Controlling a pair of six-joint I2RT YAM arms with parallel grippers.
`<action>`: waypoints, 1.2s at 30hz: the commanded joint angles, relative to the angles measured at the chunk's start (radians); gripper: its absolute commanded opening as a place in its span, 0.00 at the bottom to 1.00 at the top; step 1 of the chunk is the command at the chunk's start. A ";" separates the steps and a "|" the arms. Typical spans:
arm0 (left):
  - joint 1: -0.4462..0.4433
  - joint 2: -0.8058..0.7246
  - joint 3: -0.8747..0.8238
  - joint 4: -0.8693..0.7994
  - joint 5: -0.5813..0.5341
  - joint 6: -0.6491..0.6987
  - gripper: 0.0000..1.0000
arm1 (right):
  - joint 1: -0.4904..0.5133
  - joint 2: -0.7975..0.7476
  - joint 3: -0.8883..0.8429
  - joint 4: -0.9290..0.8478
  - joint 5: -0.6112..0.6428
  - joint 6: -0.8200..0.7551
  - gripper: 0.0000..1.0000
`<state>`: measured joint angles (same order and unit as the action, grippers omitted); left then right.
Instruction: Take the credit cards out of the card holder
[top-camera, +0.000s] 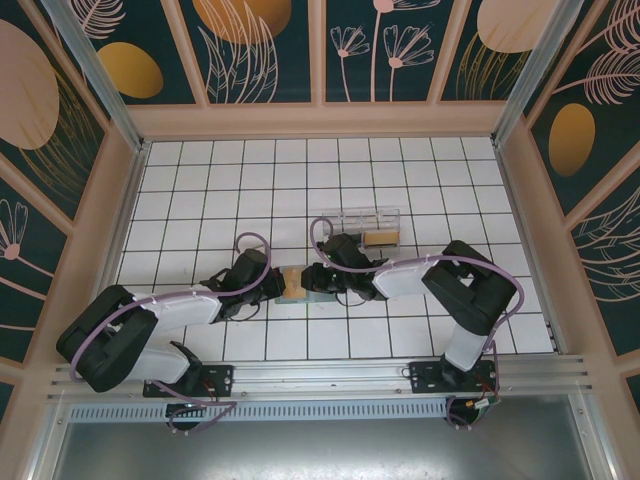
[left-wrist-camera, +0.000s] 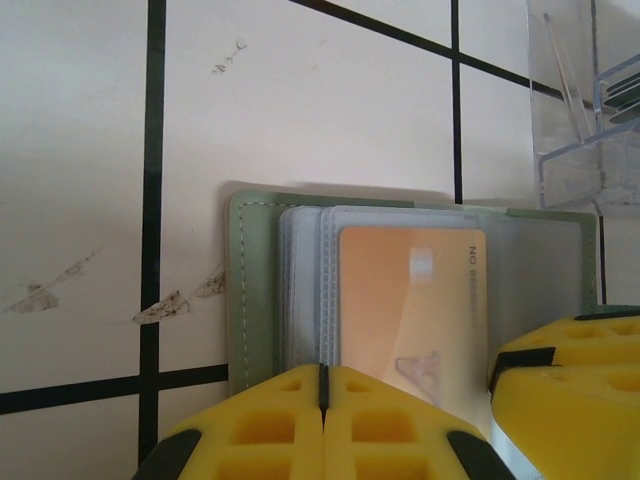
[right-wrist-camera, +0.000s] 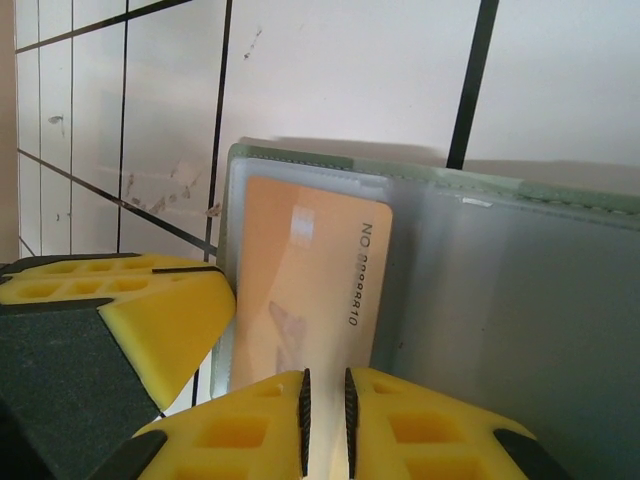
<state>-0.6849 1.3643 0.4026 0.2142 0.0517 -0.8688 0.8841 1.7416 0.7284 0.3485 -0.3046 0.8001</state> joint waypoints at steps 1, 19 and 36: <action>0.008 0.021 -0.027 -0.030 0.020 -0.009 0.05 | -0.005 -0.034 -0.014 -0.004 0.011 0.016 0.20; 0.008 0.026 -0.028 -0.023 0.035 -0.009 0.01 | -0.022 0.026 -0.022 0.072 -0.064 0.044 0.18; 0.008 0.019 -0.039 -0.021 0.036 -0.014 0.00 | -0.032 -0.025 -0.043 0.009 -0.010 0.046 0.19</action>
<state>-0.6796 1.3720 0.3935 0.2432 0.0704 -0.8700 0.8581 1.7531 0.7036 0.3843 -0.3416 0.8478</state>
